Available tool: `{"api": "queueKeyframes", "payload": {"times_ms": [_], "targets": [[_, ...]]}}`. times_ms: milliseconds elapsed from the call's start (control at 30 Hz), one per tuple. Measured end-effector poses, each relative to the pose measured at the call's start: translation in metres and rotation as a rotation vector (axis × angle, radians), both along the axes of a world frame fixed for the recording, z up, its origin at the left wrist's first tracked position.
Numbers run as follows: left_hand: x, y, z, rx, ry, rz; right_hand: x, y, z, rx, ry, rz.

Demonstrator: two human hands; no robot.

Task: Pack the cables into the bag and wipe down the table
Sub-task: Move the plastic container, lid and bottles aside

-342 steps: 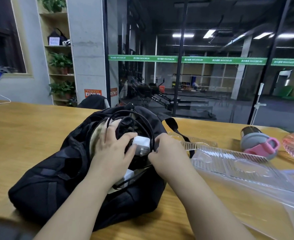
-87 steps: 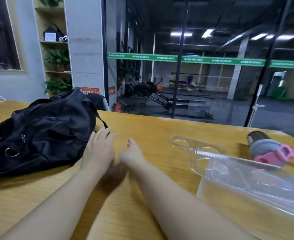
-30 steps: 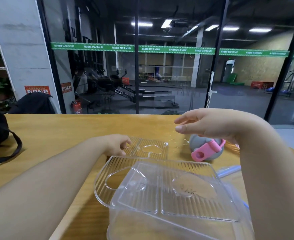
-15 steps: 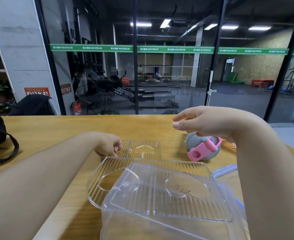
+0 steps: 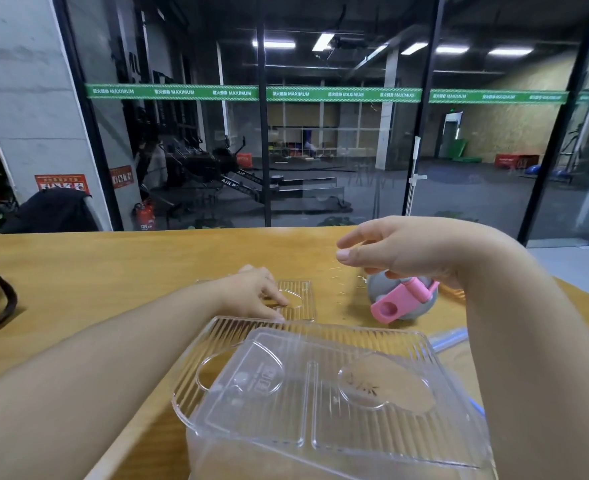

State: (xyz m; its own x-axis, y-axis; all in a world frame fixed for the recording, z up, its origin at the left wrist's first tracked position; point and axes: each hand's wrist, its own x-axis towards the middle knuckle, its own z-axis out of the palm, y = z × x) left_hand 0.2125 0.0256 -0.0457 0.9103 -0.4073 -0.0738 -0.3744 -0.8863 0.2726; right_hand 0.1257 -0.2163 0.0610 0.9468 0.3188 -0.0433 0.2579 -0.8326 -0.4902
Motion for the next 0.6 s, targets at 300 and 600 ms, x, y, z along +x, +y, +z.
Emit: {"api": "queueKeyframes", "payload": {"times_ms": [300,600], "targets": [[0.004,0.008,-0.002,-0.162,0.210,-0.003,0.002,-0.002,-0.001,0.007,0.023,-0.022],[0.006,-0.009,0.021,0.037,0.362,0.050,0.003,-0.003,-0.003,0.010,0.036,-0.026]]}}
